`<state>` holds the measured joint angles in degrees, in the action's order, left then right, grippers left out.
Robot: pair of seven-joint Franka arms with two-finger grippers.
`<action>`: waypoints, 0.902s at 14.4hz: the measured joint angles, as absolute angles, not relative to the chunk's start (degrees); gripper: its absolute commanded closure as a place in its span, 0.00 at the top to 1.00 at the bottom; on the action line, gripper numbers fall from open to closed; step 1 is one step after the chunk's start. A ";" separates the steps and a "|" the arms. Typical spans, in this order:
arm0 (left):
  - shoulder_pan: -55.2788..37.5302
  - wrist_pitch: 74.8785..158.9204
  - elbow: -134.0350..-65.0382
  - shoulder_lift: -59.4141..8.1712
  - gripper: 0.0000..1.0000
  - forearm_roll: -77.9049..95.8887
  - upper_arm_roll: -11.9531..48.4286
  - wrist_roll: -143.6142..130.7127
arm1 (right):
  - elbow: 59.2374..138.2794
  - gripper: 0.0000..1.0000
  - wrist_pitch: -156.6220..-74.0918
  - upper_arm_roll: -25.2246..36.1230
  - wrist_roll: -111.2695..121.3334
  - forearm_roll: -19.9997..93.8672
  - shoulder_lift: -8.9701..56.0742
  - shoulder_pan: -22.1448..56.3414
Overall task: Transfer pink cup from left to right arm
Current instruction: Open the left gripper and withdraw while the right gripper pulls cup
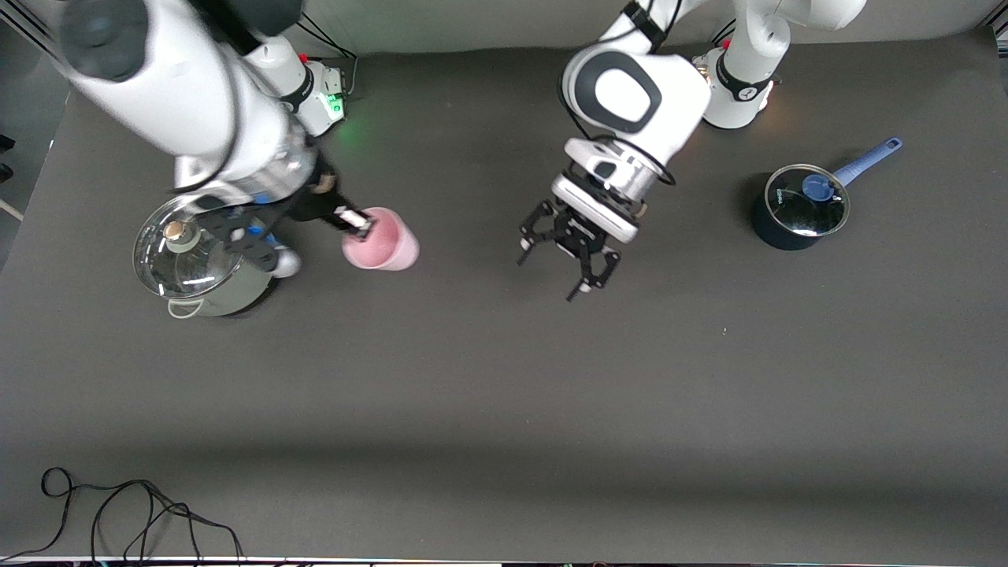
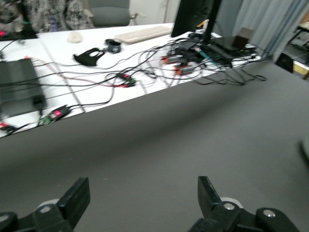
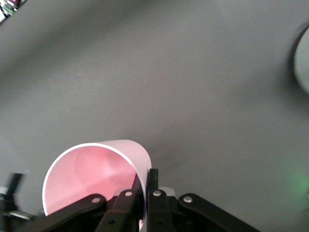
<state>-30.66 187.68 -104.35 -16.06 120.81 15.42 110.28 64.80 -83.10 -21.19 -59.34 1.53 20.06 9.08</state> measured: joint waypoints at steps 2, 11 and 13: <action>-28.37 187.47 -104.19 -16.88 1.00 118.22 15.33 110.34 | 65.47 0.00 -81.03 -21.11 -51.46 1.53 18.88 5.27; -12.98 165.46 -104.63 -18.26 1.00 94.07 15.15 110.38 | 75.25 0.00 -81.23 -13.19 -23.93 2.11 12.31 -2.89; -8.85 159.11 -104.64 -18.36 1.00 83.62 15.09 110.17 | 80.41 0.00 -85.33 -10.30 -18.76 2.89 10.09 -2.85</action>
<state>-8.85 159.11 -104.64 -18.36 83.62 15.09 110.17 80.41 -85.33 -10.30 -18.76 2.89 10.09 -2.85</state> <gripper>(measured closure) 0.000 0.952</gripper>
